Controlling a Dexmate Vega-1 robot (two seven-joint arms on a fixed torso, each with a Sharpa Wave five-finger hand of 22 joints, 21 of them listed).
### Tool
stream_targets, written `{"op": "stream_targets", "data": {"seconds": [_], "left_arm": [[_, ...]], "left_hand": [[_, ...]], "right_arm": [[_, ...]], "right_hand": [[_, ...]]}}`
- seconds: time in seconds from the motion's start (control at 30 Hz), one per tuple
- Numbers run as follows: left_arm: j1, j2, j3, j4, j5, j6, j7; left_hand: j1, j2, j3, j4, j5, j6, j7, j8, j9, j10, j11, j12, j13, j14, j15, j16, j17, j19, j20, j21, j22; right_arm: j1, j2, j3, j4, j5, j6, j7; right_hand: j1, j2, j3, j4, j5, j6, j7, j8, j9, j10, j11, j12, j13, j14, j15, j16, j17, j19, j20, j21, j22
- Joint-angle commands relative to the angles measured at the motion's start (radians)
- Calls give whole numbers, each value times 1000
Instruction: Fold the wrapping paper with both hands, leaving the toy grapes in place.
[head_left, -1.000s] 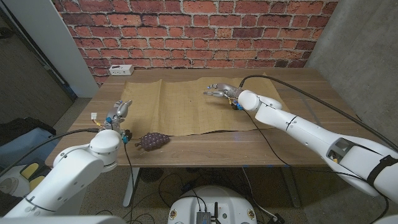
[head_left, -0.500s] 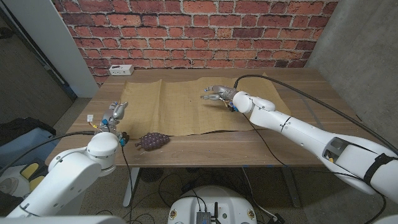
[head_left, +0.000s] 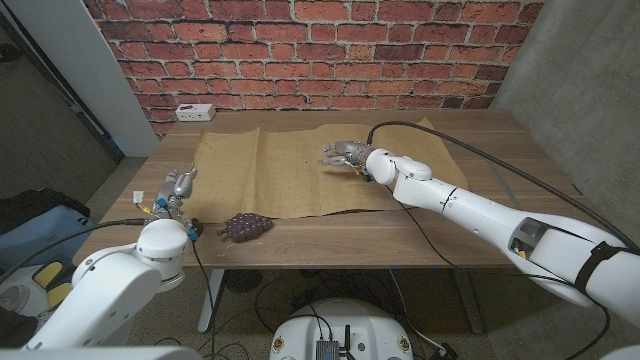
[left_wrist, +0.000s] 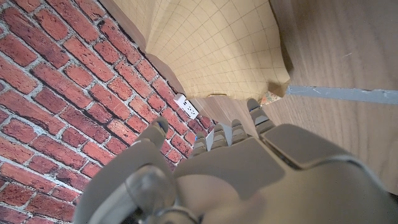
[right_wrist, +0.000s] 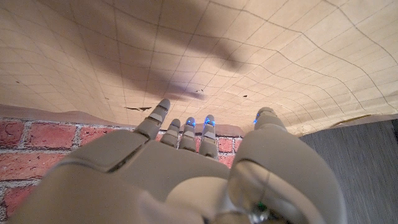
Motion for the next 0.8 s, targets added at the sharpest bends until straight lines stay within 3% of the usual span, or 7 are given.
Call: {"op": "stream_targets", "data": {"seconds": [0.03, 0.33, 0.6, 0.8], "left_arm": [[22, -83, -20, -33, 17, 58, 55], [34, -105, -30, -36, 25, 57, 41], [24, -112, -30, -22, 21, 51, 15], [-20, -141, -20, -24, 4, 152, 66]], "left_hand": [[-11, 1, 7, 4, -6, -9, 5, 1, 4, -6, 10, -1, 5, -7, 4, -2, 1, -8, 3, -7, 5], [-13, 1, 10, 6, -6, -11, 11, 1, 4, -13, 13, -3, 5, -11, 5, -2, 1, -6, 1, -8, 5], [-15, 1, 12, 8, -6, -15, 13, 0, 4, -16, 14, -4, 4, -13, 6, -2, 1, -4, 1, -9, 5], [-17, 0, 14, 9, -6, -15, 14, 0, 4, -17, 23, -4, 4, -12, 8, 0, 1, 8, -3, -6, 5]], "right_arm": [[22, 33, -33, 51, -28, -11, 30], [33, 41, -52, 77, -37, -31, 56], [20, 14, -58, 38, -50, -74, 76], [6, -16, -56, -9, -58, -110, 95]], "right_hand": [[15, 0, 8, -7, -2, 2, -8, -3, 4, -8, -2, -4, 5, -6, -7, -1, 3, -7, -1, 6, 5], [18, 1, 11, -10, -4, 1, -8, -4, 4, -12, -2, -5, 5, -7, -10, 0, 3, -5, -2, 8, 5], [24, 3, 17, -16, -6, 3, -12, -4, 4, -13, -5, -4, 5, -8, -12, 1, 3, -4, -5, 10, 5], [27, 3, 19, -20, -6, 5, -12, -4, 5, -13, -6, -4, 5, -8, -12, 1, 3, 0, -7, 11, 5]]}}
